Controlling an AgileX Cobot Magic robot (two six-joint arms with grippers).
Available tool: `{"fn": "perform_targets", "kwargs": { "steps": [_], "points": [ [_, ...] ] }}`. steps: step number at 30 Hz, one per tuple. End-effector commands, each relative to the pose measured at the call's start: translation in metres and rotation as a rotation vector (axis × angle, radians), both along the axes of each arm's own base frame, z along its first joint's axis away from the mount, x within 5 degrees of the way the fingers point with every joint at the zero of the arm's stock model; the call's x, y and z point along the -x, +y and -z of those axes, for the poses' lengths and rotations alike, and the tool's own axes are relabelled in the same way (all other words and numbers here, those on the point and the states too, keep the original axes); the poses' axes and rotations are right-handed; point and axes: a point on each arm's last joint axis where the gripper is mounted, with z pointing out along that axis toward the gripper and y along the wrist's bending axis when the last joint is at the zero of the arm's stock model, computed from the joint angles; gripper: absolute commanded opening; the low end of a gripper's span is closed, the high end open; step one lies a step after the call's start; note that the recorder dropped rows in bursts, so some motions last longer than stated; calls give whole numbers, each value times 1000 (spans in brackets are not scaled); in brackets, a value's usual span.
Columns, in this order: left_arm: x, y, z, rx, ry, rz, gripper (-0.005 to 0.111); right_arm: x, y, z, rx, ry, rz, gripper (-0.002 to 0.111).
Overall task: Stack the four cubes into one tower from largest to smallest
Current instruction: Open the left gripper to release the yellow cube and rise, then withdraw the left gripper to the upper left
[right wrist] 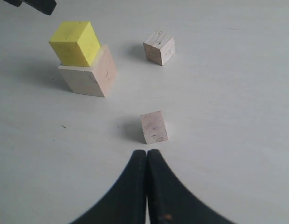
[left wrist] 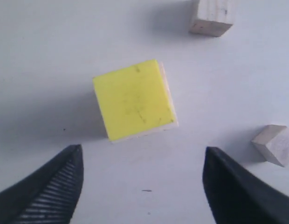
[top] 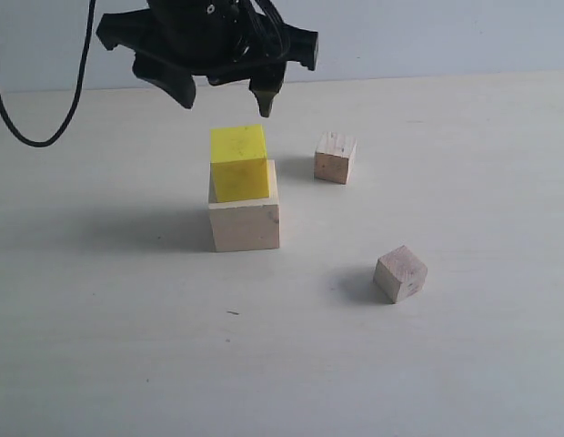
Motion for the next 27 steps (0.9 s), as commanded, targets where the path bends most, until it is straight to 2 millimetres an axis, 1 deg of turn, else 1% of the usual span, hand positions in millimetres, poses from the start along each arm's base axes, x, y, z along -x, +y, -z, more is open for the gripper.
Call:
{"fn": "perform_targets", "kwargs": {
  "steps": [1, 4, 6, 7, 12, 14, 16, 17, 18, 19, 20, 21, 22, 24, 25, 26, 27],
  "points": [
    [19, -6, -18, 9, -42, 92, 50, 1, -1, 0, -2, -8, 10, 0],
    [32, -9, -25, -9, -62, 194, 22, 1, -1, 0, -2, -8, 10, 0],
    [41, -10, -28, -11, -66, 226, 4, 1, -1, 0, 0, -6, 10, 0],
    [45, -11, -29, -12, -68, 241, 1, 1, -1, 0, 0, -6, 10, 0],
    [64, -16, -29, -21, -68, 292, 0, 1, -1, 0, 3, -3, 10, 0],
    [77, -15, -32, -53, -112, 296, 0, 0, -2, 0, 14, -9, 14, 0],
    [92, -8, -42, -80, -198, 259, 0, 0, -3, 0, 24, -14, 18, 0],
    [105, -1, -48, -66, -225, 248, 0, 0, -3, 0, 24, -14, 18, 0],
    [113, 4, -50, -60, -227, 252, 0, 0, -3, 0, 24, -14, 18, 0],
    [126, 10, -48, -60, -217, 271, 0, -1, -3, 0, 21, -22, 18, 0],
    [135, 14, -47, -53, -217, 272, 0, -2, -2, 0, 20, -23, 18, 0],
    [148, 23, -42, -57, -215, 268, 0, -6, 0, 0, 25, -18, 17, 0],
    [155, 29, -42, -52, -230, 254, 0, -10, 2, 0, 35, -15, 12, 0],
    [170, 48, -38, -19, -311, 198, 0, -26, 10, 4, 80, 18, -9, 0],
    [174, 53, -36, -7, -323, 193, 0, -32, 13, 5, 84, 37, -12, 0],
    [180, 62, -32, 5, -335, 194, 0, -43, 18, 8, 96, 61, -12, 0],
    [183, 68, -33, 11, -352, 198, 0, -49, 22, 9, 97, 63, -12, 0]
  ]
}}
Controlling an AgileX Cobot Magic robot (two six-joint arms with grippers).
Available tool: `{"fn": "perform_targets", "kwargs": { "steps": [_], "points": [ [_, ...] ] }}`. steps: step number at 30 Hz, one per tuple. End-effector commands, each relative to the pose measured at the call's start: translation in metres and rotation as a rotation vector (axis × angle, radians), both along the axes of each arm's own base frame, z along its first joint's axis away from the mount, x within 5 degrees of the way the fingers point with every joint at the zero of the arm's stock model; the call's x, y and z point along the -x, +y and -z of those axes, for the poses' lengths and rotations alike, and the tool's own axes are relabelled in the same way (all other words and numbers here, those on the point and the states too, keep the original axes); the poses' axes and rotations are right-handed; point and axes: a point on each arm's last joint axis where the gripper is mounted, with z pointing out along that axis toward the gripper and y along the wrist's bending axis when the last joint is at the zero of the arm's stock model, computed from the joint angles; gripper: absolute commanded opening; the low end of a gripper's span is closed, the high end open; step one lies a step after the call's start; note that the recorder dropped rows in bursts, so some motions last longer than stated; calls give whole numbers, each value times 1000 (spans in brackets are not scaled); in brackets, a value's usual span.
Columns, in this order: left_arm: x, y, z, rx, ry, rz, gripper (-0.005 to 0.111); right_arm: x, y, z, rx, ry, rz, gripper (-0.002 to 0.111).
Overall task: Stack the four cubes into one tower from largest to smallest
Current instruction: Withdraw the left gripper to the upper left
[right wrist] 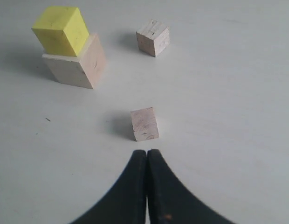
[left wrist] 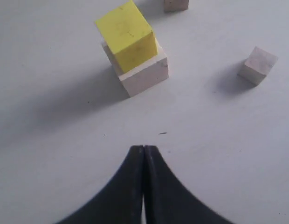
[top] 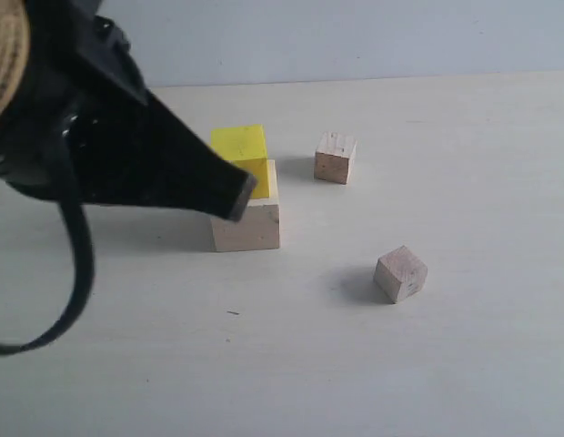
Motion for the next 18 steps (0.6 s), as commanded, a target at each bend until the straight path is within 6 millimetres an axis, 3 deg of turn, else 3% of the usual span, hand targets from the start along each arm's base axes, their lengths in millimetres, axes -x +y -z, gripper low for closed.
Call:
{"fn": "perform_targets", "kwargs": {
  "steps": [1, 5, 10, 13, 18],
  "points": [
    [11, 21, 2, 46, -74, 2, 0, -29, 13, 5, 21, 9, -7, 0],
    [7, 54, 4, 1, -255, 13, 0, -73, 35, -9, 66, 55, -26, 0],
    [0, 58, 5, 52, -323, 105, 0, -115, 56, -18, 122, 80, -64, 0],
    [-10, 57, 0, 93, -372, 141, 0, -132, 64, -20, 166, 73, -105, 0],
    [-44, 78, -6, 115, -442, 54, 0, -145, 70, -14, 178, 103, -107, 0]
  ]
}}
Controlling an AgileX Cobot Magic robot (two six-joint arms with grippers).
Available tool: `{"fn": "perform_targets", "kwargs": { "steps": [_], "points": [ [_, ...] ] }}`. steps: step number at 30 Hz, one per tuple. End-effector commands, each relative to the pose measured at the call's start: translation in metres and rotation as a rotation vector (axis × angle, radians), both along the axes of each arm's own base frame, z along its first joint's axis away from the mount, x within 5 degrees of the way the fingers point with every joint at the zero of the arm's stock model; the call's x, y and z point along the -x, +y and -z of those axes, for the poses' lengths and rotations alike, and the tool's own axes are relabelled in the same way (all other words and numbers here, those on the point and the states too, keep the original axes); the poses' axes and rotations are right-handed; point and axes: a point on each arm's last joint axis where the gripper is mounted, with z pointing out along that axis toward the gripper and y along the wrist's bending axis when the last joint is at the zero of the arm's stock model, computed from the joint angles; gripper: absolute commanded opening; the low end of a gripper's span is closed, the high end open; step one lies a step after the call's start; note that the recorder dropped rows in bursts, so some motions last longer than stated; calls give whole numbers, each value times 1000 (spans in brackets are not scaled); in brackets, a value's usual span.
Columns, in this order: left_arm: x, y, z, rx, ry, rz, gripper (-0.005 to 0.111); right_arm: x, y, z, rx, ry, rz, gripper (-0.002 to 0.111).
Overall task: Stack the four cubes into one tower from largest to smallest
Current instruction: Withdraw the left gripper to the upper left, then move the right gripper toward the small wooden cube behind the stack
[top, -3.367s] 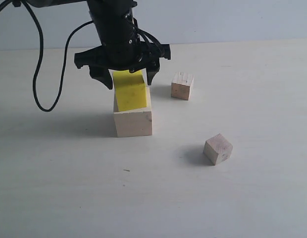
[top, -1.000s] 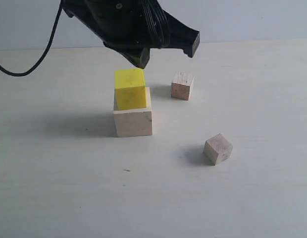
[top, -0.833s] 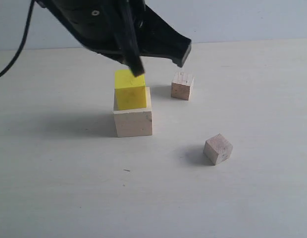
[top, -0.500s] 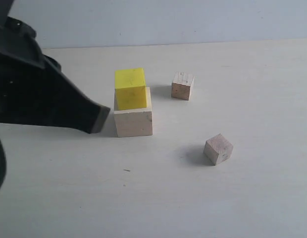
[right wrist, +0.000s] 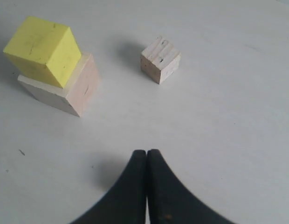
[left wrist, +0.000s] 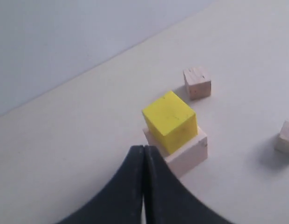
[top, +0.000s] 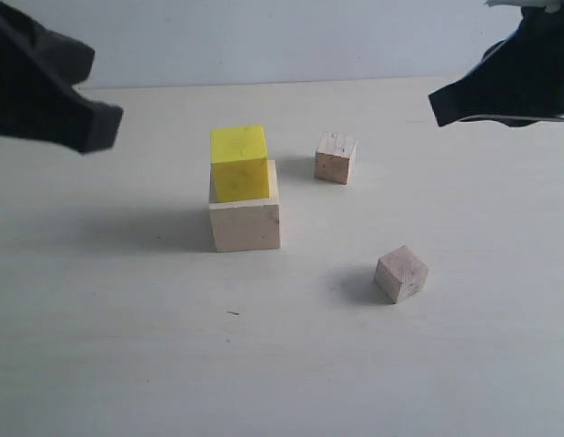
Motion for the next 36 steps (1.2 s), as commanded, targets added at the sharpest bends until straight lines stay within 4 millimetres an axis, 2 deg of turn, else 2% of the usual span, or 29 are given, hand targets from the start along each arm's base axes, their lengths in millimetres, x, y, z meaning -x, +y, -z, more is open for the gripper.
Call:
{"fn": "perform_targets", "kwargs": {
  "steps": [1, 6, 7, 9, 10, 18, 20, 22, 26, 29, 33, 36],
  "points": [
    [-29, 23, -7, 30, -81, -72, 0, -10, 4, 5, 18, 10, -8, 0],
    [-58, 58, -10, 85, -107, -192, 0, -17, 5, 5, 72, -57, -61, 0],
    [-65, 68, -11, 95, -116, -205, 0, -23, 6, 4, 108, -132, -105, 0],
    [-68, 73, -11, 94, -114, -174, 0, -38, 10, 11, 160, -205, -140, 0],
    [-67, 71, -9, 97, -95, -151, 0, -43, 12, 16, 177, -208, -149, 0],
    [-53, 52, 18, 67, -20, 66, 0, -86, 31, 97, 308, -31, -214, 0],
    [-47, 50, 19, 80, -12, 82, 0, -101, 35, 109, 379, -31, -255, 0],
    [-47, 51, 19, 79, -12, 82, 0, -114, 39, 110, 427, -64, -287, 0],
    [-48, 51, 19, 51, -34, 86, 0, -127, 45, 118, 486, -147, -362, 0],
    [-48, 51, 19, 52, -36, 86, 0, -132, 49, 122, 501, -198, -407, 10],
    [-48, 52, 19, 48, -29, 85, 0, -135, 53, 125, 489, -234, -433, 42],
    [-48, 52, 19, 48, -29, 85, 0, -135, 53, 125, 480, -238, -428, 60]
  ]
}}
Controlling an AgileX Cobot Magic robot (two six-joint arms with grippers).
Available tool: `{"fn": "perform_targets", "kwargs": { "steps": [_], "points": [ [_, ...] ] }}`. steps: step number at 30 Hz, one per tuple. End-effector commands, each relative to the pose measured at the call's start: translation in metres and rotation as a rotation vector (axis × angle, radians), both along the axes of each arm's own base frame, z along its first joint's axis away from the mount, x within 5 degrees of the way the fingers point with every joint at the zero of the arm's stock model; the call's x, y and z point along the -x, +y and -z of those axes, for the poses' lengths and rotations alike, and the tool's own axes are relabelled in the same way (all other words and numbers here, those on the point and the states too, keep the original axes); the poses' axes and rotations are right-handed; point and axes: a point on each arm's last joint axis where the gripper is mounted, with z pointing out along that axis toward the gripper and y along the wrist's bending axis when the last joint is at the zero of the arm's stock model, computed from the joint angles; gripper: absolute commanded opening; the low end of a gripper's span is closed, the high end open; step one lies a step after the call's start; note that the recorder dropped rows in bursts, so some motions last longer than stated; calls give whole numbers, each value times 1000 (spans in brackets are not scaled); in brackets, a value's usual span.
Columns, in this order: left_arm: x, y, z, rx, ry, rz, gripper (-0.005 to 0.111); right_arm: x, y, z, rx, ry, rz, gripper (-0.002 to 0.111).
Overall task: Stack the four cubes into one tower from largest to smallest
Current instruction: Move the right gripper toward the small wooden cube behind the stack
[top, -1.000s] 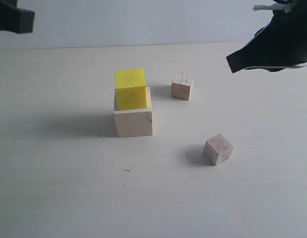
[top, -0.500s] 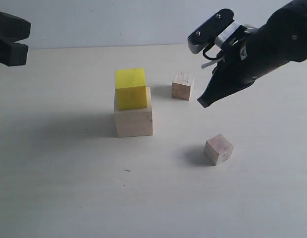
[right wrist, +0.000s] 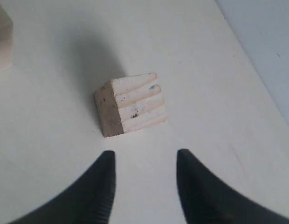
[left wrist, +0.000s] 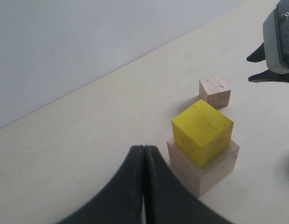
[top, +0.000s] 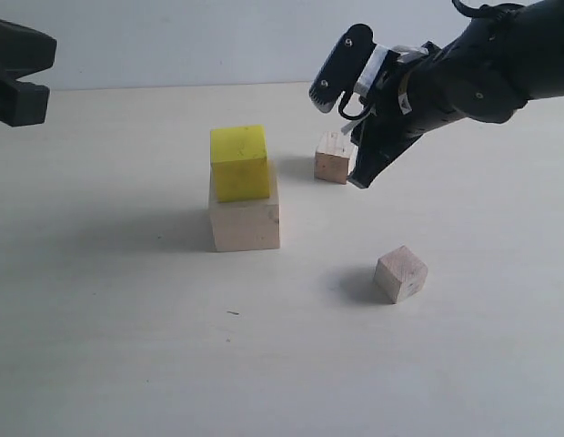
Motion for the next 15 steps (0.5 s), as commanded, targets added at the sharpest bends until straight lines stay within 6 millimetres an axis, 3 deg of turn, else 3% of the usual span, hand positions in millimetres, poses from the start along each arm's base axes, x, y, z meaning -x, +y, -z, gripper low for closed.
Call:
{"fn": "perform_targets", "kwargs": {
  "steps": [1, 9, 15],
  "points": [
    [1, 0, -1, -2, -10, 7, 0, -4, 1, -4, -19, -29, -10, 63],
    [1, 0, -1, 4, -7, 4, 0, -5, 4, -7, -106, -15, 47, 65],
    [1, 0, 0, 5, -2, 3, 0, -21, 6, -37, -139, -15, 167, 60]
  ]
}}
